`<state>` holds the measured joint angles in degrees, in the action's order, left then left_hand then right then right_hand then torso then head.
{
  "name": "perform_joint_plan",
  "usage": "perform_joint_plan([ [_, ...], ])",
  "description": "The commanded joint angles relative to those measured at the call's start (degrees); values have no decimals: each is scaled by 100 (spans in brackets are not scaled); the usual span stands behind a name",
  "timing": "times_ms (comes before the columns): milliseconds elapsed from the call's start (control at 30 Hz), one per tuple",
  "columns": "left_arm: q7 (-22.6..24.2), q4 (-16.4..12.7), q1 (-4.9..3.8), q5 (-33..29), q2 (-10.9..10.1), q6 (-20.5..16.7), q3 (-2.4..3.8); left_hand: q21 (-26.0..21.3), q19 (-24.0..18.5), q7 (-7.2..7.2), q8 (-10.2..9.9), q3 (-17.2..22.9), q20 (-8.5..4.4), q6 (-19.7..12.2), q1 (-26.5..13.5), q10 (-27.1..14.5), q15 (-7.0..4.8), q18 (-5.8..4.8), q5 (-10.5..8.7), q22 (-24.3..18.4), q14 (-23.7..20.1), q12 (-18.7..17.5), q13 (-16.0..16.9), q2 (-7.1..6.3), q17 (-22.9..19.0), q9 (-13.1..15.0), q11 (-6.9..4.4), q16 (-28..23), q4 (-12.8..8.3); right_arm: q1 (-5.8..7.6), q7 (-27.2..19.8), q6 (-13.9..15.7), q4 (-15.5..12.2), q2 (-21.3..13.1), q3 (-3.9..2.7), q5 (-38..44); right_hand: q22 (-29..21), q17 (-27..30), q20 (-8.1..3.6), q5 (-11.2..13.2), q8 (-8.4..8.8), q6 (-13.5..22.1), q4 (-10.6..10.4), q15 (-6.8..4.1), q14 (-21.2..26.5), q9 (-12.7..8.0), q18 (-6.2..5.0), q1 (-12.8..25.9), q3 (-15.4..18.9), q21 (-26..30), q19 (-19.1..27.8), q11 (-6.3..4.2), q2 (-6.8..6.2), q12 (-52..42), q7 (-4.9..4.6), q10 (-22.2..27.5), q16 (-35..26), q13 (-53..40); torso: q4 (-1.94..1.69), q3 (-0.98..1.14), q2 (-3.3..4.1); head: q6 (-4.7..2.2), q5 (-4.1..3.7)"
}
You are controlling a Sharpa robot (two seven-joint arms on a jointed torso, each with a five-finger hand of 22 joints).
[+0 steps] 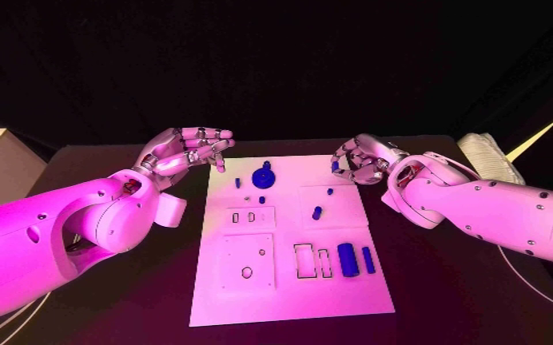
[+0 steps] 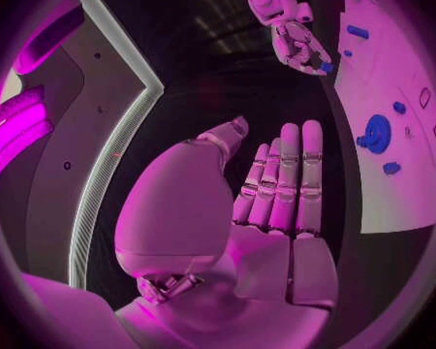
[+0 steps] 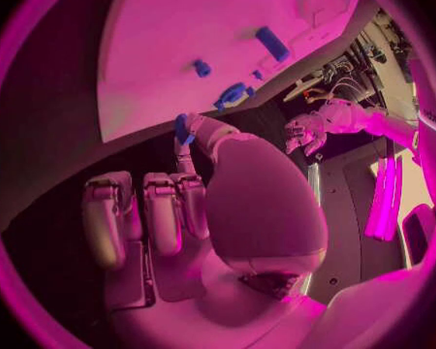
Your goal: Assemble the parts on the task board
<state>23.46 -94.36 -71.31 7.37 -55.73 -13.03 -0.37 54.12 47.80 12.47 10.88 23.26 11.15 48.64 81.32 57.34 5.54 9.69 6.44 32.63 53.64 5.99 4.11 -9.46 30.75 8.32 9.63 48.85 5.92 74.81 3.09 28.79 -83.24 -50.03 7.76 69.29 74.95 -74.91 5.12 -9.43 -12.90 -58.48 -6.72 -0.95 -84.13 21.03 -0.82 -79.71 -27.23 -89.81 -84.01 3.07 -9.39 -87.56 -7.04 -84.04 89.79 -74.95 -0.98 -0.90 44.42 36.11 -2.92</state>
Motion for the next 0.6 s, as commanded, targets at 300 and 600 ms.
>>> perform_joint_plan([
  [300,37,111,-4,17,93,78,2,22,-24,68,30,33,-2,-26,-28,-45,10,81,-14,6,-30,21,-7,-13,-7,-7,4,25,5,51,1498,427,-1134,335,11,580,1505,-1509,-26,151,-64,-9,14,-27,-587,31,82,77,-82,-19,-599,-44,62,51,-12,-322,21,-1234,38,-33,-99,76,61],
  [600,31,179,-4,17,163,88,0,25,-27,68,30,33,-2,-28,-32,-45,11,81,-15,8,-30,22,-7,-15,-8,-8,4,26,5,-201,2002,446,-1276,949,63,1267,1505,-1509,-27,180,-79,-13,10,-30,-587,35,82,120,-92,-19,-599,-46,55,49,-7,-326,21,-1237,36,-68,-139,200,144],
])
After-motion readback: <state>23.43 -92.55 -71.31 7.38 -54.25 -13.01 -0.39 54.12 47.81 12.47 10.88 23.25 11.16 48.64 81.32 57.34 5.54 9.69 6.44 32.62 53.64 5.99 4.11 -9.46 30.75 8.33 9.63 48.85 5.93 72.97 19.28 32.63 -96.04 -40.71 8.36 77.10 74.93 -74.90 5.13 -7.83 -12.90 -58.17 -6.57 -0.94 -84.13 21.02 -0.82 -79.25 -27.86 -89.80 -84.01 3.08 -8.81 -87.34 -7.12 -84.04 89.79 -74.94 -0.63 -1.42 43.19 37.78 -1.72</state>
